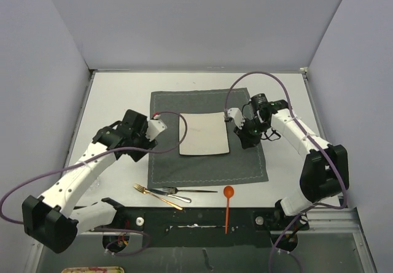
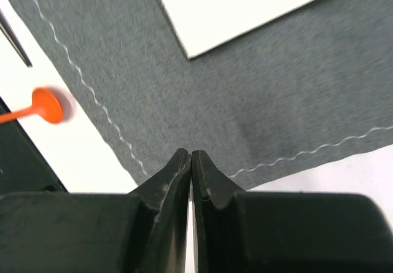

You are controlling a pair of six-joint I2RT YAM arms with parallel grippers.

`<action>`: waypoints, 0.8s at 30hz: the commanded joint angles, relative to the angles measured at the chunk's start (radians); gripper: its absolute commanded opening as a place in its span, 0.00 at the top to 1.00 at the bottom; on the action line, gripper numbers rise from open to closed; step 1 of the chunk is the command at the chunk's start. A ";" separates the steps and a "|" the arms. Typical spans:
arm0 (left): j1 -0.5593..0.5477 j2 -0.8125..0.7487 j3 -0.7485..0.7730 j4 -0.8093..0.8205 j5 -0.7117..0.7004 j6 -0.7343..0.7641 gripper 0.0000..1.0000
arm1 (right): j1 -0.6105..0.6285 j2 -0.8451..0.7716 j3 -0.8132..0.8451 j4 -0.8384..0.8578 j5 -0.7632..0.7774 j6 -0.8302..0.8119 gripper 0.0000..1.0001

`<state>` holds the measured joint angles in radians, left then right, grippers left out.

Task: Set the dinner table for one person
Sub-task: Pick up the cup at the center of the board.

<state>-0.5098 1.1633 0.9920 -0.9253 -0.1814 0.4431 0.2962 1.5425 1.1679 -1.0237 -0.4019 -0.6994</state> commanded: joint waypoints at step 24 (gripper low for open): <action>0.363 -0.259 -0.111 -0.291 -0.175 -0.199 0.37 | 0.005 0.141 0.206 0.028 -0.117 0.024 0.95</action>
<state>-0.1825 0.9257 0.9134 -1.1934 -0.3275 0.2745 0.2962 1.6672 1.3071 -1.0012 -0.4915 -0.6556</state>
